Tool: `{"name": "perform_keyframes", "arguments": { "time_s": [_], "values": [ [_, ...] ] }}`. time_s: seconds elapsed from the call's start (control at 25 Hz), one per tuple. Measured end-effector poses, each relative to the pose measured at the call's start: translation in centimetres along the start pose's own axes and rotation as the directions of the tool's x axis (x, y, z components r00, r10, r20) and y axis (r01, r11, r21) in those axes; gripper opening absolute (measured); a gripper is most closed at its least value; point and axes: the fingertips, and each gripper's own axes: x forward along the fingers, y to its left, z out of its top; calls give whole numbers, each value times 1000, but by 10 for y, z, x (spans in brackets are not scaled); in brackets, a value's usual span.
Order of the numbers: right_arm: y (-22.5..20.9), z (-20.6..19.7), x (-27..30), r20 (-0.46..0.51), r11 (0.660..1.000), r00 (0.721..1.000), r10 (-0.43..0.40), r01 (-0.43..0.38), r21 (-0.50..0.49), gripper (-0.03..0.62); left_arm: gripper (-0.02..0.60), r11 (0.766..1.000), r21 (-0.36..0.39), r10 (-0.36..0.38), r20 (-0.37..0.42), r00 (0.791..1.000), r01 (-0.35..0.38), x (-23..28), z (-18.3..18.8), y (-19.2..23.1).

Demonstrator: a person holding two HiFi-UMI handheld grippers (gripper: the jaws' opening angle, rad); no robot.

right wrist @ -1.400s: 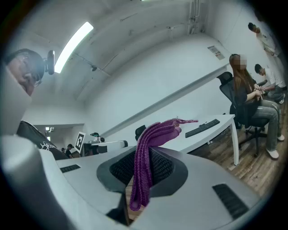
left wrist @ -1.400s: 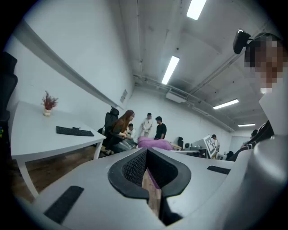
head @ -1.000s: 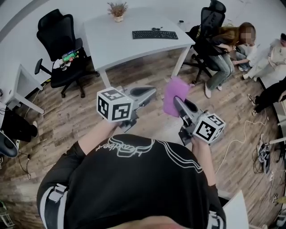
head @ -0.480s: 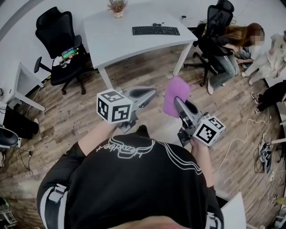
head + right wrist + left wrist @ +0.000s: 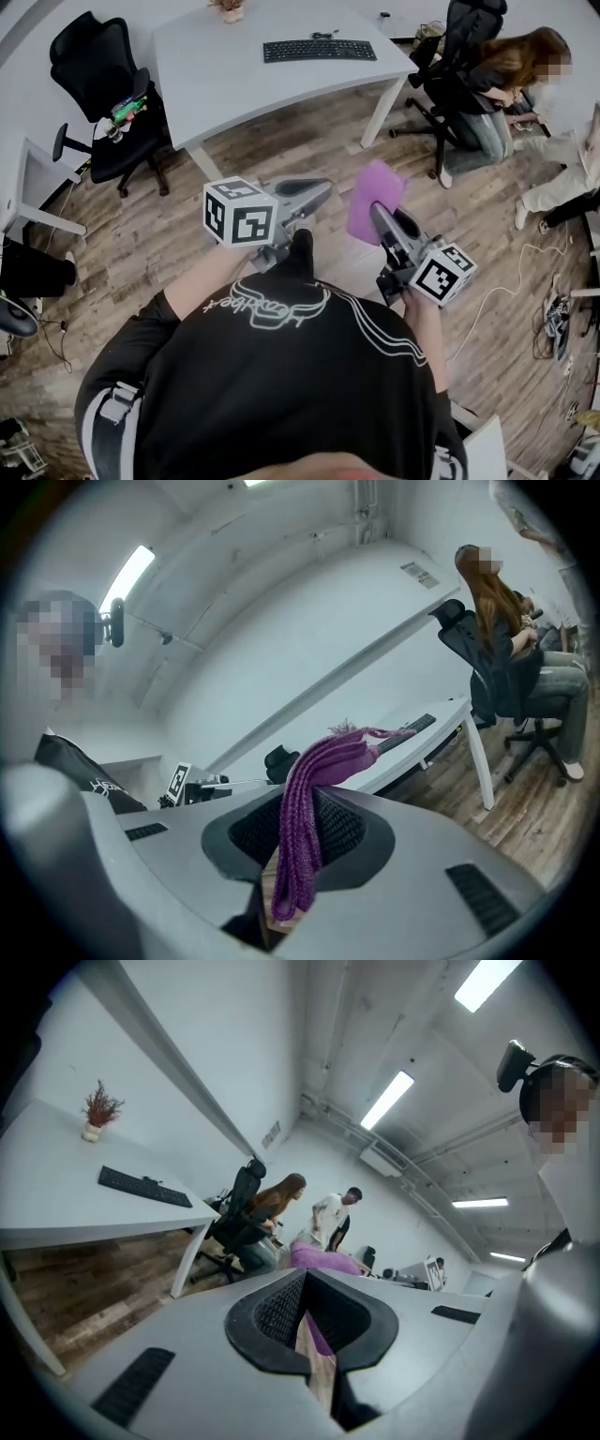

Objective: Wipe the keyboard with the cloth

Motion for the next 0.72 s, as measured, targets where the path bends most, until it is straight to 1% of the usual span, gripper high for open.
{"name": "perform_keyframes", "arguments": {
  "time_s": [0.2, 0.36, 0.52, 0.64, 0.72],
  "values": [
    [-66, 26, 50, 1, 999, 1000, -17, 17, 33, 52, 5, 1000, -6, 20, -31, 999, -20, 39, 30, 71],
    [-127, 53, 109, -32, 997, 999, -24, 27, 77, 52, 5, 998, -34, 42, -56, 998, -44, 77, 69, 141],
    [-188, 86, 176, -72, 994, 997, -15, 22, 109, 52, 5, 997, -19, 78, -88, 993, -80, 111, 110, 217],
    [-234, 110, 223, -103, 992, 994, -22, 34, 119, 52, 5, 991, -61, 114, -110, 987, -121, 132, 135, 279],
    [-256, 127, 252, -106, 992, 994, -14, 27, 124, 52, 5, 988, -80, 122, -113, 986, -132, 146, 153, 311]
  ]
}}
